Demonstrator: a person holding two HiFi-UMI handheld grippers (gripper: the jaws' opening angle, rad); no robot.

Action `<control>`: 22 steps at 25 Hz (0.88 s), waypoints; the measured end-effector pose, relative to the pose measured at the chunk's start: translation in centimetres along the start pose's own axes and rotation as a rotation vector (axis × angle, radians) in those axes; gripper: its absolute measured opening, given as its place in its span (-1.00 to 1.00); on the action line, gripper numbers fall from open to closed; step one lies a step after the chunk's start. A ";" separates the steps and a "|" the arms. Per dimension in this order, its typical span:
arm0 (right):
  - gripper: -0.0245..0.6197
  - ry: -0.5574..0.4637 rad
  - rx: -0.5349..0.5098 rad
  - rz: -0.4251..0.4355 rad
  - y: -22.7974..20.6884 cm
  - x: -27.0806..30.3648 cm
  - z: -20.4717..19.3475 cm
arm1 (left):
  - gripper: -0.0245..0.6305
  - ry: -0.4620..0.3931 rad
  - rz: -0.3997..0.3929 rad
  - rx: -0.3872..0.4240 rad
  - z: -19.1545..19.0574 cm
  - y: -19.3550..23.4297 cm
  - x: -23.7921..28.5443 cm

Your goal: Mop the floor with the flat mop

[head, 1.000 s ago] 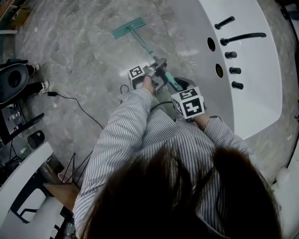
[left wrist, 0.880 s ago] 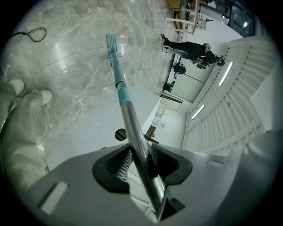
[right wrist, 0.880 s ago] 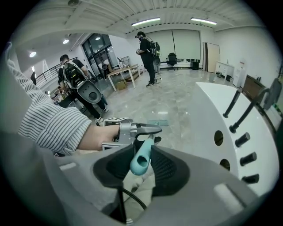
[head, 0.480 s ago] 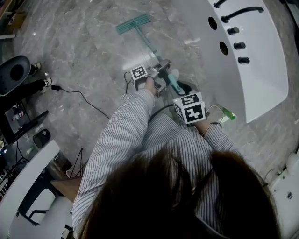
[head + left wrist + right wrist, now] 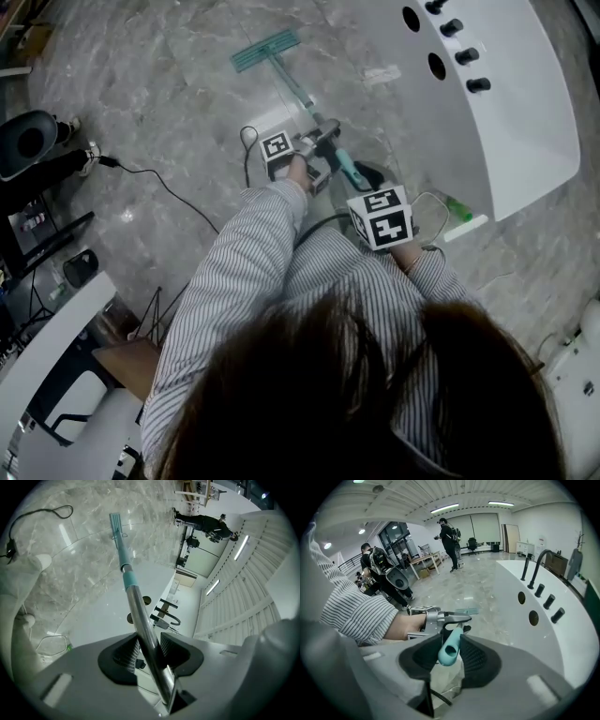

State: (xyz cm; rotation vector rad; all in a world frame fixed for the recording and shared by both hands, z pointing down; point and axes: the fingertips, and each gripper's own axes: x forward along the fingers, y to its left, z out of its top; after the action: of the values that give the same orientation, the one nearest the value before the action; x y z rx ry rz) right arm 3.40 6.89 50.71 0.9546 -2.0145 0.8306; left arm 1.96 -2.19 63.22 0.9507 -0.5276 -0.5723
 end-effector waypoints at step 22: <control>-0.55 0.043 -0.045 0.039 -6.0 -16.6 -21.3 | -0.48 0.064 0.029 0.017 -24.8 13.2 0.5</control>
State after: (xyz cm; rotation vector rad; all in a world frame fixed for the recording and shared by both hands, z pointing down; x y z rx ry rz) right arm 23.10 26.30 49.37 0.8682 -2.0120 0.8161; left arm 21.21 18.31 62.79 0.9726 -0.4894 -0.5103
